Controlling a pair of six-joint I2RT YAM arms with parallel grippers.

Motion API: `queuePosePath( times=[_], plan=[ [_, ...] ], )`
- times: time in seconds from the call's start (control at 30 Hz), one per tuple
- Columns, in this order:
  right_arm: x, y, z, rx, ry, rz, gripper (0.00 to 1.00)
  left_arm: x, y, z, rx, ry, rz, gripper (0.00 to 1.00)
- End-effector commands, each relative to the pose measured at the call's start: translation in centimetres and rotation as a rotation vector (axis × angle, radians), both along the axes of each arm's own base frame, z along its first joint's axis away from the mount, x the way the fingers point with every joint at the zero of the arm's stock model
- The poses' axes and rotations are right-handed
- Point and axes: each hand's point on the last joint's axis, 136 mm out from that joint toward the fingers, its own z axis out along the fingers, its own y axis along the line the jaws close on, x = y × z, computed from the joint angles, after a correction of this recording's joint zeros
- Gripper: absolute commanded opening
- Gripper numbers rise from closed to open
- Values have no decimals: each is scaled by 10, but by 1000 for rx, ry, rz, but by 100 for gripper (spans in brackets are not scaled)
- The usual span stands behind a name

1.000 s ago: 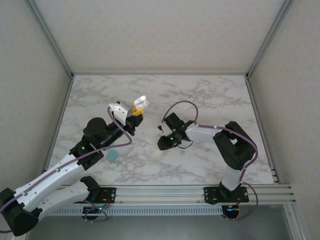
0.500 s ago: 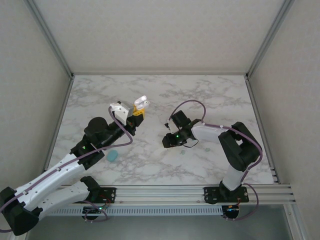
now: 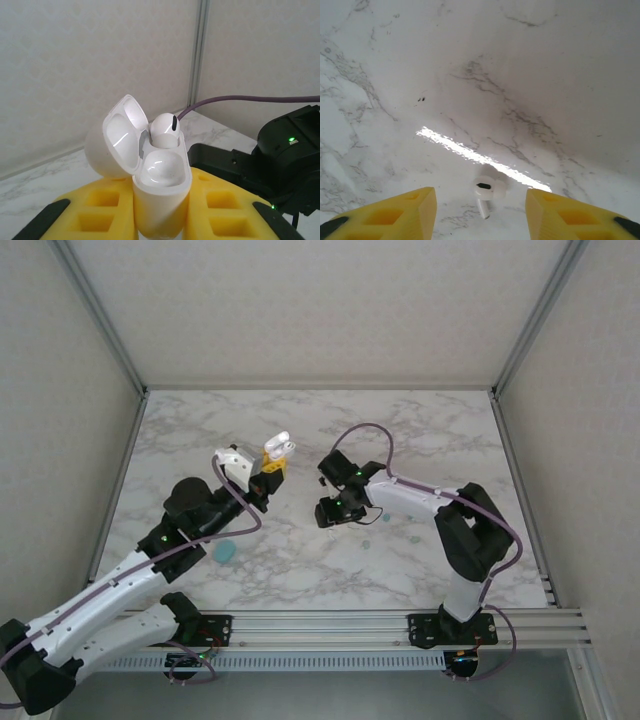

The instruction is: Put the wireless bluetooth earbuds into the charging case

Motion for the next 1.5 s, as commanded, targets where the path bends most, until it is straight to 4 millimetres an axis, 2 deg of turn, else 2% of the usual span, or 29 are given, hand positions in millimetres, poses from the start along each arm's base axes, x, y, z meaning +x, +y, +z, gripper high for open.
queuePosePath(
  times=[0.0, 0.3, 0.4, 0.5, 0.73, 1.23, 1.47],
  plan=[
    [-10, -14, -12, -161, 31, -31, 51, -4, 7, 10, -22, -35, 21, 21],
    [-13, -11, -22, -224, 79, -22, 49, -5, 10, 9, -23, -38, 27, 21],
    [-15, -6, -25, -220, 94, -8, 43, -5, 11, 8, -22, -36, 29, 21],
    [-14, -4, -26, -230, 93, -7, 42, -5, 10, 7, -23, -35, 29, 21],
    [-13, -6, -31, -266, 89, -11, 42, -5, 11, 7, -23, -33, 30, 21],
    [-17, -4, -51, -306, 109, 3, 33, -3, 8, 5, -20, -22, 23, 21],
    [-15, -4, -47, -306, 91, 4, 28, -2, 4, 4, -17, -17, 17, 21]
  ],
)
